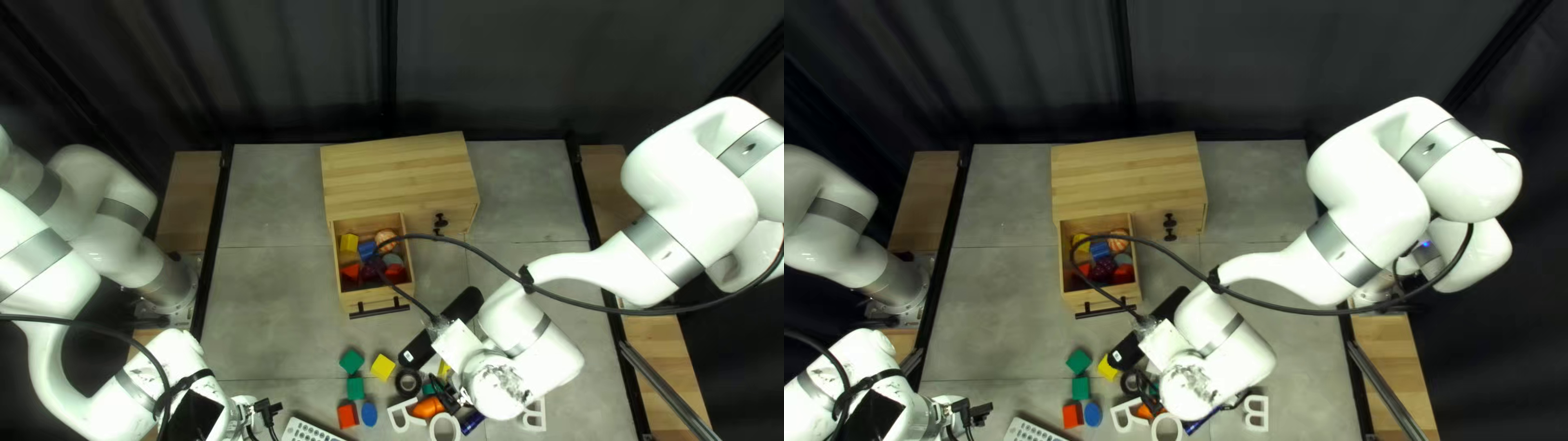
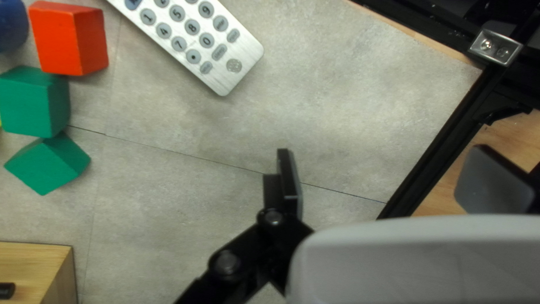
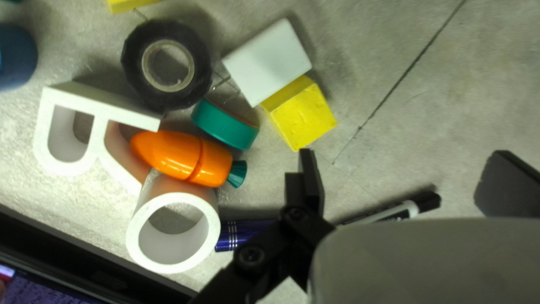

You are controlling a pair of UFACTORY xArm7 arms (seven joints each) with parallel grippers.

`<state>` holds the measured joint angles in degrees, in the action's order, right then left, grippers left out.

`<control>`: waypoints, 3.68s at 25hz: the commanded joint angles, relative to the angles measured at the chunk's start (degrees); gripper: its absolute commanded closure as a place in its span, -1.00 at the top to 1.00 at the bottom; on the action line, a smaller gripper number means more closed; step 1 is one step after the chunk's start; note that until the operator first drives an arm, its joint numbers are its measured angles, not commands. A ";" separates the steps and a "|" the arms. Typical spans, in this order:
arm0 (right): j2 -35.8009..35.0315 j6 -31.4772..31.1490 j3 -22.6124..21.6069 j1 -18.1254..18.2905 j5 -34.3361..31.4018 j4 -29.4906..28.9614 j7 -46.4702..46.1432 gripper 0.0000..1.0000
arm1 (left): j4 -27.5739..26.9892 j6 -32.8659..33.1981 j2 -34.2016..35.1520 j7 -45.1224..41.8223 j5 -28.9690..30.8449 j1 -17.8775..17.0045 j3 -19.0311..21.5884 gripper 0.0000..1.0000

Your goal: Open drawers and place objects into drawer and close

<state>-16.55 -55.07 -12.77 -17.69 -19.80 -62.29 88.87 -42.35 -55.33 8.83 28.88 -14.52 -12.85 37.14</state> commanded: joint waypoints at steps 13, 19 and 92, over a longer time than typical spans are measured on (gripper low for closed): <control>-0.32 14.67 1.21 0.82 -7.54 9.15 -2.34 1.00 | 0.00 0.00 0.00 0.00 0.00 0.00 0.00 1.00; 0.43 16.59 1.12 0.93 -9.78 10.11 -5.08 1.00 | 0.00 0.00 0.00 0.00 0.00 0.00 0.00 1.00; 2.32 -14.81 4.22 11.37 -12.88 -19.55 -40.55 -0.89 | 0.00 0.00 0.00 0.00 0.00 0.00 0.00 1.00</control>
<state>-12.05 -70.14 -9.79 -7.42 -30.99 -79.68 49.94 -42.35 -55.33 8.83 28.88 -14.52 -12.85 37.14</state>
